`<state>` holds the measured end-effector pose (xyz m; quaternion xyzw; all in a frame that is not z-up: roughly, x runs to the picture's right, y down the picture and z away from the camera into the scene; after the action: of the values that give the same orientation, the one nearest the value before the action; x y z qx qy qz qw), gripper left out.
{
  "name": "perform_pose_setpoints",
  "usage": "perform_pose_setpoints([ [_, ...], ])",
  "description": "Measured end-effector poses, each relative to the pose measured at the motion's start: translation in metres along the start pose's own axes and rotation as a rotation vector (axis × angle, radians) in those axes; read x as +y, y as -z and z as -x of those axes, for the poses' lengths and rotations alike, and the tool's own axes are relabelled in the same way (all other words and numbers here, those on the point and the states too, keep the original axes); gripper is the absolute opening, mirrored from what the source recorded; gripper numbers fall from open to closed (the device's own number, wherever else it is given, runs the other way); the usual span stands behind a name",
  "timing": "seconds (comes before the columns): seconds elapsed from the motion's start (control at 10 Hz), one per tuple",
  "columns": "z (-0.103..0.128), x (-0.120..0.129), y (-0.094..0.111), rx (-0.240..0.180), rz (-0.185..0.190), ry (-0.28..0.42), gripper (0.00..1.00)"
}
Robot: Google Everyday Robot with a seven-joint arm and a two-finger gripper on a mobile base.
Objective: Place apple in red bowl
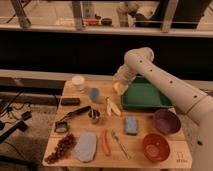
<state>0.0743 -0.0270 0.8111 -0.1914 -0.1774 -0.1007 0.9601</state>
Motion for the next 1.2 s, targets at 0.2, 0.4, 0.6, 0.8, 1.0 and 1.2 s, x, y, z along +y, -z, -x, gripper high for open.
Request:
perform_pose_setpoints([
  [0.2, 0.002, -0.001, -0.001, -0.001, 0.001, 0.002, 0.14],
  [0.4, 0.001, -0.001, 0.0, -0.001, 0.0, 0.002, 0.14],
  [0.6, 0.001, 0.0, 0.0, 0.001, -0.003, 0.002, 0.14],
  [0.8, -0.003, 0.014, 0.009, 0.013, -0.021, -0.016, 0.14],
  [1.0, -0.002, 0.043, 0.025, 0.026, -0.044, -0.029, 0.14],
  [1.2, 0.0, 0.071, 0.041, 0.046, -0.062, -0.038, 0.14],
])
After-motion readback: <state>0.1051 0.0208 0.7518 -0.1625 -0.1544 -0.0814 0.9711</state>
